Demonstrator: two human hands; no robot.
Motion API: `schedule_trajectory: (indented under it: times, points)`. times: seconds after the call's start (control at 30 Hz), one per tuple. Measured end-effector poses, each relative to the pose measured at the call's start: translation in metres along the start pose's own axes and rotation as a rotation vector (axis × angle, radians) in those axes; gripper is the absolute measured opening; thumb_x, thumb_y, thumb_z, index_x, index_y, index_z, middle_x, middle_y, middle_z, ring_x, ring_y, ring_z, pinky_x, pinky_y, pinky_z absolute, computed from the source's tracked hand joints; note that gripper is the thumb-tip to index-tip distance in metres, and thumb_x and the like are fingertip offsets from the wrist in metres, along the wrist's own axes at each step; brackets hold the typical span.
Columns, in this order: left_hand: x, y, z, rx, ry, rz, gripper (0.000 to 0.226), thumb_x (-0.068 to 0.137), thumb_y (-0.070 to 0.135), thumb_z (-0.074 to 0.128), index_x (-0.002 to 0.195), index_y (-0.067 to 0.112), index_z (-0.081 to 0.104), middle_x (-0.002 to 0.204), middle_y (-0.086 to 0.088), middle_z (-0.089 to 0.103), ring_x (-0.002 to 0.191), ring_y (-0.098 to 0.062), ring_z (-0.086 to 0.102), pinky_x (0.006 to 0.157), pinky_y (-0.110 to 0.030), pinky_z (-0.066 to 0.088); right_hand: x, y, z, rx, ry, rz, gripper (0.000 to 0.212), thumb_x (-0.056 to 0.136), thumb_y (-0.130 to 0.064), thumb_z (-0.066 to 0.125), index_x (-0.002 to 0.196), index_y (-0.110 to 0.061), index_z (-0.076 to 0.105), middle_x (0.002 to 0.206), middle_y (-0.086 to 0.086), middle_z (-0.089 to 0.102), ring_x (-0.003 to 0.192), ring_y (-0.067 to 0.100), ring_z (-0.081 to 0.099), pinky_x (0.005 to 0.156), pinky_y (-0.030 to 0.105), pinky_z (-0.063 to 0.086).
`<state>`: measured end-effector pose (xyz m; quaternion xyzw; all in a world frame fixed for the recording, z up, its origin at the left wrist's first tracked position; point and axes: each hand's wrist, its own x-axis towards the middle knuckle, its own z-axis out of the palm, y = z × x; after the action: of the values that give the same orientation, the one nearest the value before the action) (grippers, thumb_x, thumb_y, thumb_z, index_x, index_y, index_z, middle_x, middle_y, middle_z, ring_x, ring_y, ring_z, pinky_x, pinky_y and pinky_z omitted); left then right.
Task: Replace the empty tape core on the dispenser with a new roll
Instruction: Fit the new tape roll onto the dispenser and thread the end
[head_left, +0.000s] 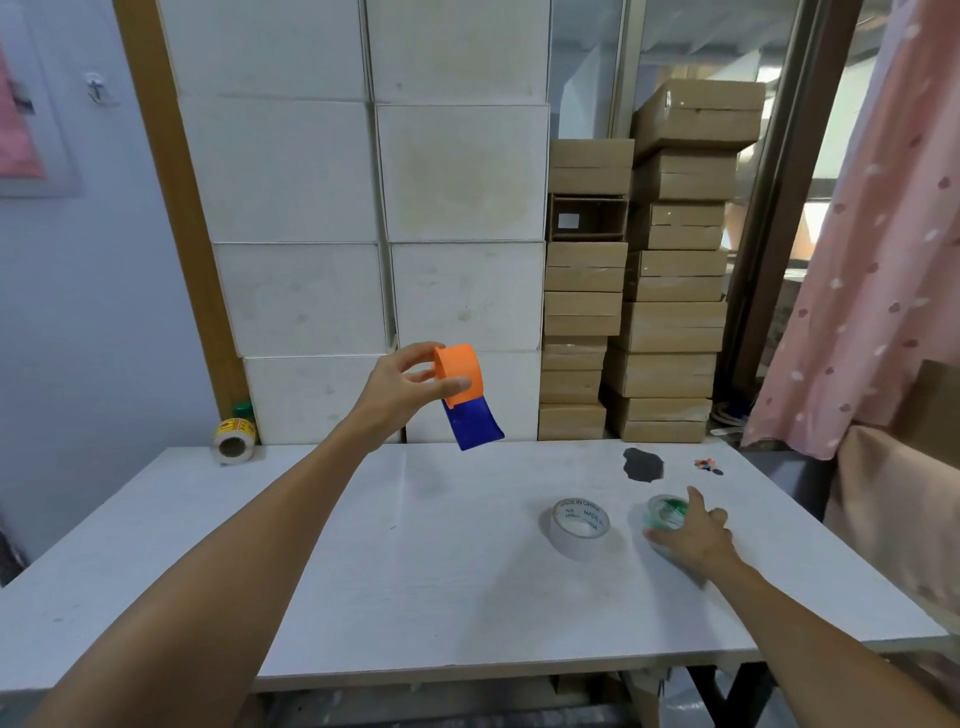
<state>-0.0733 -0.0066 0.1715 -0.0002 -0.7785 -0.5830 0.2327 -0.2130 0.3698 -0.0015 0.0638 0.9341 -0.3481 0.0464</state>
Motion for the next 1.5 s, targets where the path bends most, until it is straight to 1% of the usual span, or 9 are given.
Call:
schedule_trajectory:
  times: [0.23,0.37,0.5,0.7,0.93,1.03,1.2,1.4,1.5]
  points:
    - [-0.001,0.001,0.000,0.003,0.002,-0.005,0.064,0.077,0.026,0.086,0.135,0.017,0.058,0.135,-0.007,0.064,0.122,-0.026,0.065,0.079,-0.026,0.055,-0.014,-0.060,-0.010,0.521,-0.036,-0.162,0.096,0.081,-0.035,0.083,0.157,-0.020,0.026,0.152,0.017,0.033,0.132,0.039,0.044,0.104,0.043,0.039]
    - [-0.001,0.001,0.005,0.004,-0.015,-0.005,0.066,0.077,0.027,0.086,0.135,0.017,0.057,0.136,-0.008,0.064,0.125,-0.027,0.064,0.079,-0.026,0.056,-0.028,-0.105,-0.015,0.818,-0.184,-0.268,0.092,0.081,-0.032,0.082,0.156,-0.021,0.029,0.144,0.010,0.047,0.122,0.032,0.054,0.105,0.049,0.048]
    - [-0.001,0.003,0.010,0.011,-0.043,0.000,0.081,0.064,0.042,0.091,0.134,0.020,0.058,0.138,-0.006,0.063,0.126,-0.025,0.062,0.086,-0.034,0.059,-0.052,-0.148,-0.014,1.012,-0.346,-0.345,0.079,0.087,-0.027,0.077,0.153,-0.017,0.033,0.132,0.009,0.055,0.111,0.026,0.061,0.096,0.045,0.054]
    - [-0.003,0.011,0.017,0.035,-0.110,0.000,0.072,0.075,0.027,0.086,0.140,0.017,0.056,0.141,-0.005,0.062,0.132,-0.026,0.058,0.087,-0.034,0.060,-0.078,-0.192,-0.011,1.072,-0.490,-0.438,0.091,0.072,-0.046,0.082,0.148,-0.018,0.040,0.136,0.014,0.058,0.123,0.032,0.062,0.098,0.051,0.056]
    - [-0.006,0.014,0.015,0.029,-0.076,0.014,0.088,0.066,0.037,0.088,0.143,0.014,0.054,0.144,-0.007,0.060,0.132,-0.029,0.058,0.098,-0.047,0.057,-0.098,-0.219,-0.006,1.114,-0.601,-0.447,0.065,0.086,-0.041,0.077,0.139,-0.018,0.048,0.132,0.016,0.063,0.116,0.037,0.067,0.094,0.050,0.058]
    - [-0.006,0.014,0.013,-0.003,-0.104,0.020,0.078,0.072,0.030,0.088,0.141,0.015,0.058,0.141,-0.005,0.064,0.132,-0.030,0.059,0.101,-0.051,0.055,-0.105,-0.224,-0.002,1.077,-0.614,-0.471,0.066,0.083,-0.044,0.079,0.137,-0.017,0.052,0.130,0.017,0.065,0.117,0.039,0.067,0.093,0.049,0.058]
    - [-0.011,0.022,0.022,-0.131,-0.151,0.063,0.052,0.091,0.018,0.071,0.142,0.013,0.058,0.140,-0.004,0.065,0.130,-0.030,0.061,0.093,-0.037,0.060,-0.119,-0.231,0.004,1.111,-0.578,-0.467,0.062,0.085,-0.046,0.077,0.135,-0.018,0.056,0.125,0.014,0.069,0.103,0.028,0.071,0.080,0.037,0.060]
    - [-0.018,0.028,0.032,-0.034,-0.255,0.053,0.061,0.096,0.047,0.056,0.152,0.025,0.047,0.142,0.004,0.063,0.130,-0.017,0.061,0.104,-0.032,0.054,-0.118,-0.230,0.007,1.143,-0.562,-0.460,0.070,0.079,-0.047,0.082,0.137,-0.018,0.054,0.127,0.017,0.068,0.108,0.032,0.071,0.086,0.041,0.061]
    - [-0.019,0.029,0.039,0.024,-0.299,0.040,0.069,0.096,0.046,0.059,0.158,0.029,0.033,0.150,0.008,0.055,0.135,-0.014,0.055,0.098,-0.021,0.053,-0.117,-0.231,0.007,1.153,-0.534,-0.467,0.068,0.081,-0.047,0.079,0.136,-0.017,0.055,0.123,0.015,0.071,0.101,0.027,0.074,0.091,0.045,0.060]
